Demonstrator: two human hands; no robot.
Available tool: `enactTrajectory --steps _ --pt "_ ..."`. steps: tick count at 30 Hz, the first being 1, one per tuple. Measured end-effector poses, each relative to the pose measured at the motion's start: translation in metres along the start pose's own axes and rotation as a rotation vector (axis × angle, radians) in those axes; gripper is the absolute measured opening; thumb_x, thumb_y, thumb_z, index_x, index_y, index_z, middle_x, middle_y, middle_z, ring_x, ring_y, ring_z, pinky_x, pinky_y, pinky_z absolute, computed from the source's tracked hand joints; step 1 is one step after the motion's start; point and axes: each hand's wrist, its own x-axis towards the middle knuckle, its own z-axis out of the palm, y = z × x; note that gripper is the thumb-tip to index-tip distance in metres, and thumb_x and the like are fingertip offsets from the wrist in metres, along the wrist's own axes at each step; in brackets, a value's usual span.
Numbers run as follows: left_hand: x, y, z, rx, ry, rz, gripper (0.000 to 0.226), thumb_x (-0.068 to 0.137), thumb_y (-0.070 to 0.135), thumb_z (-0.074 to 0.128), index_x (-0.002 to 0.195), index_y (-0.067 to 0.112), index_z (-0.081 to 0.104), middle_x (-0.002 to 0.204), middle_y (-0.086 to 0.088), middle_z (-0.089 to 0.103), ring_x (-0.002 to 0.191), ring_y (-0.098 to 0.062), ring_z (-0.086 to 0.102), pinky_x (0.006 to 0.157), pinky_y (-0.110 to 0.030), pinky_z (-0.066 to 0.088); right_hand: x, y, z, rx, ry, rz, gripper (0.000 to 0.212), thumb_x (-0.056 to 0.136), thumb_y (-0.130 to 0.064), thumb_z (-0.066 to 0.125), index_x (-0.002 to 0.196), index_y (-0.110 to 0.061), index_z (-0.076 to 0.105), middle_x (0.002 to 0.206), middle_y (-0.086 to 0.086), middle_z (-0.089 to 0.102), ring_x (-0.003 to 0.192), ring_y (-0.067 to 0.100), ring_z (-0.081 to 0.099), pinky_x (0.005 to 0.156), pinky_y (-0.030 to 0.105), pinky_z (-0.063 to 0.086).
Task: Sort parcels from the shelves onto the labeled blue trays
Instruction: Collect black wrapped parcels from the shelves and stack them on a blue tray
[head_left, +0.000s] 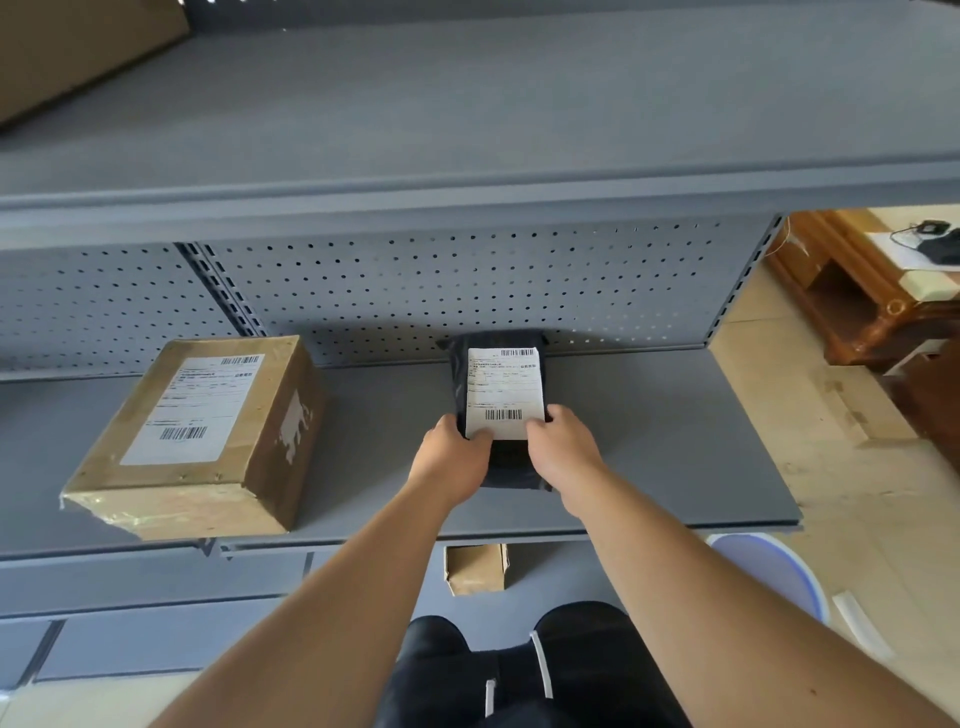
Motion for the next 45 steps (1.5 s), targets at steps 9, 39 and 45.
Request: enactTrajectory --steps 9,39,45 --pt "-0.037 0.009 -0.029 -0.108 -0.01 -0.093 0.031 0.098 0.031 0.054 0.126 0.02 0.059 0.101 0.004 0.066 0.081 -0.01 0.061 0.056 -0.024 0.042 -0.042 -0.021 -0.014 0.128 -0.061 0.059 0.019 0.098 -0.01 0.045 0.105 -0.019 0.06 0.096 -0.005 0.062 0.072 0.006 0.051 0.047 0.021 0.039" --pt "-0.208 0.026 -0.114 -0.7 0.328 -0.372 0.051 0.09 0.035 0.073 0.137 0.027 0.053 0.115 0.002 0.065 0.101 -0.021 0.07 0.09 -0.042 0.062 -0.169 -0.092 -0.04 0.199 -0.392 -0.081 0.032 0.095 -0.024 0.062 0.126 -0.027 0.067 0.115 -0.006 0.072 0.102 0.016 0.067 0.093 0.041 0.057" --pt "-0.267 0.007 -0.134 -0.775 0.491 -0.386 0.042 0.091 0.035 0.073 0.128 0.027 0.053 0.121 0.001 0.063 0.103 -0.02 0.07 0.089 -0.04 0.062 -0.208 -0.104 -0.02 0.259 -0.574 -0.146 0.038 0.093 -0.02 0.065 0.13 -0.022 0.065 0.117 -0.003 0.072 0.106 0.018 0.069 0.098 0.045 0.056"
